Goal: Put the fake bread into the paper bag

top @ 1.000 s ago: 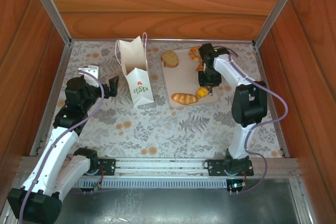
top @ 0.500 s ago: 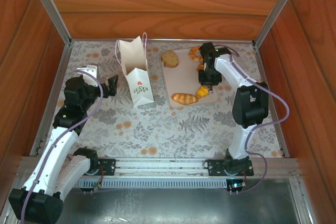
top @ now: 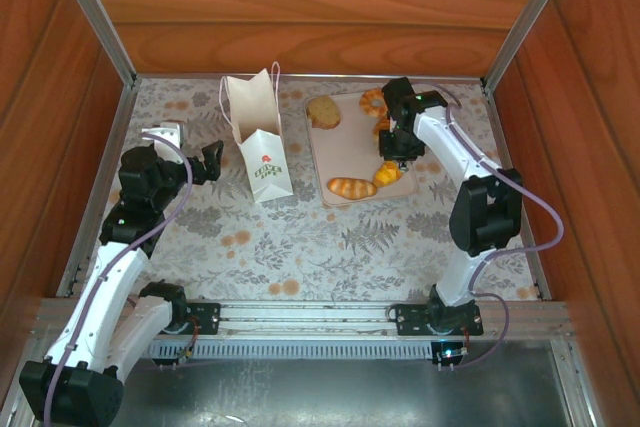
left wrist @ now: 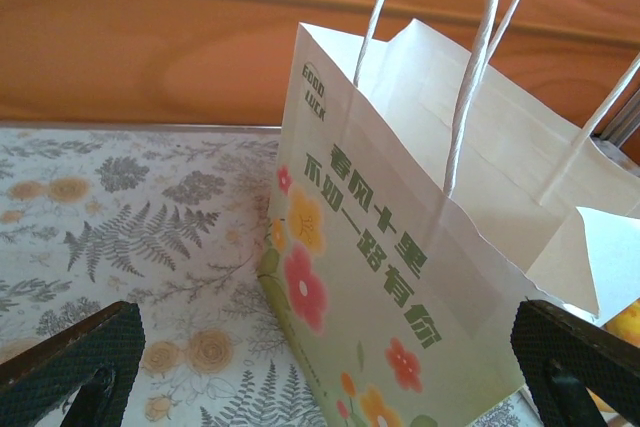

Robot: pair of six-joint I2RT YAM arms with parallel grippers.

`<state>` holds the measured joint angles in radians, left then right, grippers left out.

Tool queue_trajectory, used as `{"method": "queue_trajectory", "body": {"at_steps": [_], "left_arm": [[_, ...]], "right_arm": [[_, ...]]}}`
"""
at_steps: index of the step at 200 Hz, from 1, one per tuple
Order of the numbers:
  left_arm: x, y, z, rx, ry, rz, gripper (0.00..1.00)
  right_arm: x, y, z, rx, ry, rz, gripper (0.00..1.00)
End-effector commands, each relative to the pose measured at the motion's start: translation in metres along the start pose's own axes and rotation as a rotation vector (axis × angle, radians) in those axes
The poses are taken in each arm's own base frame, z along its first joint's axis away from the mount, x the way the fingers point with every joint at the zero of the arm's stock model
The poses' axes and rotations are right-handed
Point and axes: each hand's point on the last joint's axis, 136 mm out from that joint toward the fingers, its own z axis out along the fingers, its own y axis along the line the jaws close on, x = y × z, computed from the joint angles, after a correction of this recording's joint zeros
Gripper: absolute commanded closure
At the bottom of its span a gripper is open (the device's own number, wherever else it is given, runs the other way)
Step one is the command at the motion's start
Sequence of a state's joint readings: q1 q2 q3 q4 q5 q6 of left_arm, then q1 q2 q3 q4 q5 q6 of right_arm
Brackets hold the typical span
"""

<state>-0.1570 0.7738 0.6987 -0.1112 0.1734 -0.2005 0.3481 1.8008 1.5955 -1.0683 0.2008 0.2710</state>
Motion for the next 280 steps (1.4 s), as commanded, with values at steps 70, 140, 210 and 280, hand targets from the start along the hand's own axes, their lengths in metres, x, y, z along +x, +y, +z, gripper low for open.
{"method": "queue_trajectory", "body": {"at_steps": [70, 140, 210, 280], "left_arm": [[-0.052, -0.027, -0.008, 0.067, 0.087, -0.214, 0.06], [-0.043, -0.04, 0.035, 0.029, 0.187, -0.254, 0.07], [-0.018, -0.021, 0.069, -0.138, 0.271, -0.204, 0.23], [-0.002, -0.004, 0.065, -0.224, 0.304, -0.161, 0.39]], "right_arm": [[0.013, 0.014, -0.101, -0.018, -0.209, -0.063, 0.87], [0.023, 0.044, -0.193, -0.135, -0.456, -0.136, 0.87], [0.02, 0.086, -0.275, -0.234, -0.653, -0.266, 0.87], [0.015, 0.151, -0.312, -0.308, -0.773, -0.431, 0.87]]}}
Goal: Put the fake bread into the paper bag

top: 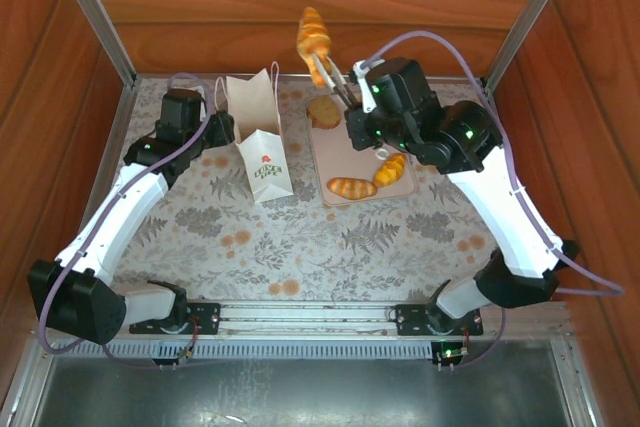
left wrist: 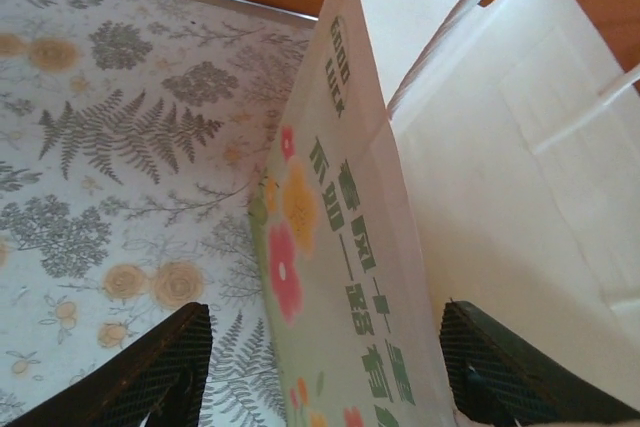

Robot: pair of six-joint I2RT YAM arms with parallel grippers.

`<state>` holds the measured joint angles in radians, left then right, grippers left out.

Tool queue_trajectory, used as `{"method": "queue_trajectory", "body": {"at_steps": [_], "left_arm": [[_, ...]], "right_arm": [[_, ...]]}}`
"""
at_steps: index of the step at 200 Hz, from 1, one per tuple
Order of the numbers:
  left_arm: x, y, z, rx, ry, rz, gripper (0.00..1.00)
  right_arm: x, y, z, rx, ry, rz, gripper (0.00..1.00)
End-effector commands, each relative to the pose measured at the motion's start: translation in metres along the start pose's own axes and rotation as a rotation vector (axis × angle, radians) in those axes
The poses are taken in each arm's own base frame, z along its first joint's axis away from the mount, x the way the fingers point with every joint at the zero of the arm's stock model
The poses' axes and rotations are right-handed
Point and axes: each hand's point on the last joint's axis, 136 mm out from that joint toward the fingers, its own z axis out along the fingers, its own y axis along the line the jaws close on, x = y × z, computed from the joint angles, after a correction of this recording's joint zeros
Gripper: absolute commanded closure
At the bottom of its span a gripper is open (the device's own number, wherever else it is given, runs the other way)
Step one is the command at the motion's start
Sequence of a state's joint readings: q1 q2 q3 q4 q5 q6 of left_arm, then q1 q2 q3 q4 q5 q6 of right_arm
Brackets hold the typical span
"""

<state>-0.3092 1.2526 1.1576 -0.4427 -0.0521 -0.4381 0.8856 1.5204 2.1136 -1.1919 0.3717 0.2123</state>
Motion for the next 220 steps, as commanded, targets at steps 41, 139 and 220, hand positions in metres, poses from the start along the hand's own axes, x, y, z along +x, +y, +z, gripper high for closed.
{"method": "queue_trajectory", "body": {"at_steps": [41, 139, 220], "left_arm": [[0.001, 0.007, -0.009, -0.039, -0.015, 0.027, 0.52], [0.002, 0.011, -0.013, -0.057, -0.016, 0.035, 0.59], [0.004, 0.016, -0.018, -0.078, -0.017, 0.042, 0.6]], "right_arm": [[-0.037, 0.059, 0.024, -0.074, -0.076, -0.126, 0.87], [-0.015, 0.102, 0.089, -0.118, 0.057, -0.176, 0.86], [0.018, 0.095, 0.107, -0.076, 0.191, -0.354, 0.85]]}}
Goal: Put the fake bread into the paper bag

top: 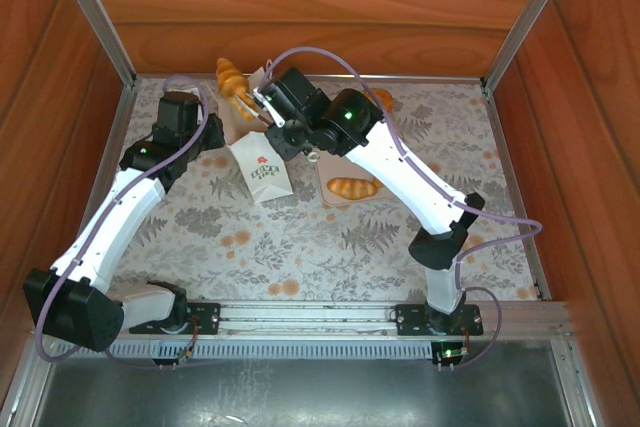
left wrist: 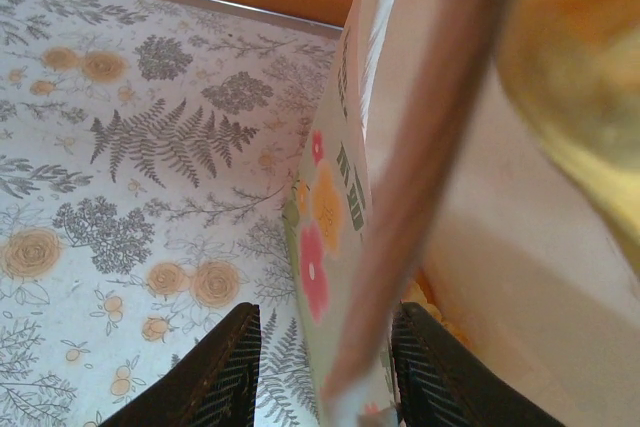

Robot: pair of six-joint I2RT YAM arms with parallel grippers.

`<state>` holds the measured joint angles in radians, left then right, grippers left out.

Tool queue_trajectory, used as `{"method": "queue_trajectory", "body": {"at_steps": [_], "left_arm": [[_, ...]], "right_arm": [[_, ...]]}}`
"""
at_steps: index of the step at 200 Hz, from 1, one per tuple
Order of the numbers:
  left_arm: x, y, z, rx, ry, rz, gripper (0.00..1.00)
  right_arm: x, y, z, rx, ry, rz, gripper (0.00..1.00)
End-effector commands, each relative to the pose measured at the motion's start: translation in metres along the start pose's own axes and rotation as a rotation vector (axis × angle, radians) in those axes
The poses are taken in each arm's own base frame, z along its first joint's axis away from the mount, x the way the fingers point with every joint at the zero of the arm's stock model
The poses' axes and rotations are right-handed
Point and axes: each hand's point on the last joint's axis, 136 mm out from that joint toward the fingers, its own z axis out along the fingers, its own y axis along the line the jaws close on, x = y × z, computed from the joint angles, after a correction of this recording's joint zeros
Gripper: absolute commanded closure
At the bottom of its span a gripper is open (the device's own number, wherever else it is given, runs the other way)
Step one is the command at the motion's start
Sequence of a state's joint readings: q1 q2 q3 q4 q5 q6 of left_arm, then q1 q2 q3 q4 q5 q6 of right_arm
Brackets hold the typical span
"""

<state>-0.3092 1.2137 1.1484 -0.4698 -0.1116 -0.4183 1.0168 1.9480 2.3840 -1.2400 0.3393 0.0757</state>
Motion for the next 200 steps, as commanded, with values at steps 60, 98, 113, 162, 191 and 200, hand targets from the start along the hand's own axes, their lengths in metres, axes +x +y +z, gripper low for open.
{"method": "queue_trajectory", "body": {"at_steps": [60, 98, 113, 162, 191, 200], "left_arm": [[0.007, 0.009, -0.009, -0.043, 0.008, 0.033, 0.6], [0.005, 0.01, -0.01, -0.048, 0.005, 0.042, 0.6], [0.005, 0.011, -0.01, -0.057, 0.006, 0.045, 0.6], [0.005, 0.009, -0.009, -0.048, 0.009, 0.05, 0.6], [0.005, 0.009, -0.009, -0.048, 0.01, 0.051, 0.6], [0.005, 0.009, -0.008, -0.046, 0.013, 0.052, 0.6]], "right_arm": [[0.013, -0.018, 0.0, 0.112, 0.068, -0.199, 0.84], [0.021, -0.019, 0.003, 0.12, 0.108, -0.253, 0.84], [0.023, -0.02, 0.005, 0.125, 0.121, -0.26, 0.84], [0.019, -0.021, 0.007, 0.136, 0.107, -0.254, 0.73], [0.017, -0.02, 0.007, 0.131, 0.098, -0.245, 0.66], [0.017, -0.02, 0.008, 0.129, 0.096, -0.242, 0.63]]}}
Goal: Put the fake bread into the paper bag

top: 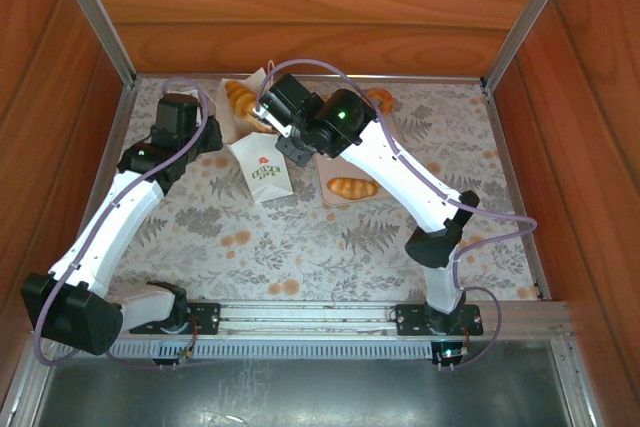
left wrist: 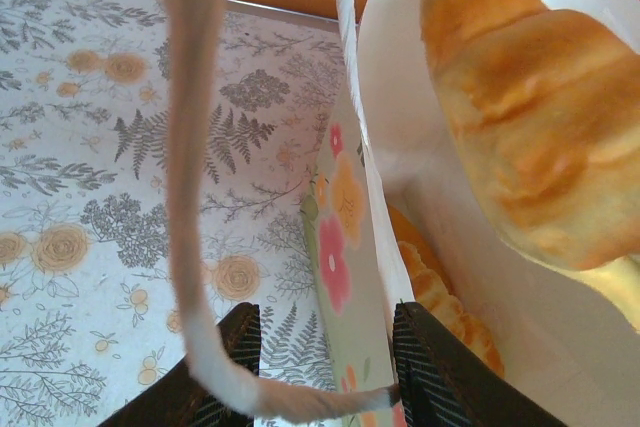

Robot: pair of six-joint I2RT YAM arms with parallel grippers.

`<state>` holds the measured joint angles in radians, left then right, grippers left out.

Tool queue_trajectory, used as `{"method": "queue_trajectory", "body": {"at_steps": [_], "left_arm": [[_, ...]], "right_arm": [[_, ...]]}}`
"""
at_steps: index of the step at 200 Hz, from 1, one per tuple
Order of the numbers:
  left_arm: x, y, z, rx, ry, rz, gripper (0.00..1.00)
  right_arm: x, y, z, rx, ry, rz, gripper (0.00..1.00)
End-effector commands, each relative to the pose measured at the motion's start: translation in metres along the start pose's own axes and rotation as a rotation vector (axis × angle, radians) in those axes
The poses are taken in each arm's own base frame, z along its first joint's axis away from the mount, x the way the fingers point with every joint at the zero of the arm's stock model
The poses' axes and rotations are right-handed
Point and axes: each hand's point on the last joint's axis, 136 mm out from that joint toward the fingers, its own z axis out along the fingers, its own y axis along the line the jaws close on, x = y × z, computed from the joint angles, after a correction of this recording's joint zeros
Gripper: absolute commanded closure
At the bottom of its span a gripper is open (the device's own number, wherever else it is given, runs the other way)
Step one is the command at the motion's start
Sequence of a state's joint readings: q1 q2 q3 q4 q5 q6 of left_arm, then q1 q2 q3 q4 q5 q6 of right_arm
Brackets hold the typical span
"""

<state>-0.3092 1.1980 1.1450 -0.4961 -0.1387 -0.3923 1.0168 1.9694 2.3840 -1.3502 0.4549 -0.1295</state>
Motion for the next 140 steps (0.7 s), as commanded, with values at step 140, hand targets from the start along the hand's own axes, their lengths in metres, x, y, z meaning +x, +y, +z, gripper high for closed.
{"method": "queue_trajectory", "body": {"at_steps": [140], "left_arm": [[-0.0012, -0.0015, -0.0055, 0.001, 0.005, 0.032, 0.6]], "right_arm": [[-0.0082, -0.0094, -0.0015, 0.028, -0.031, 0.053, 0.48]]}}
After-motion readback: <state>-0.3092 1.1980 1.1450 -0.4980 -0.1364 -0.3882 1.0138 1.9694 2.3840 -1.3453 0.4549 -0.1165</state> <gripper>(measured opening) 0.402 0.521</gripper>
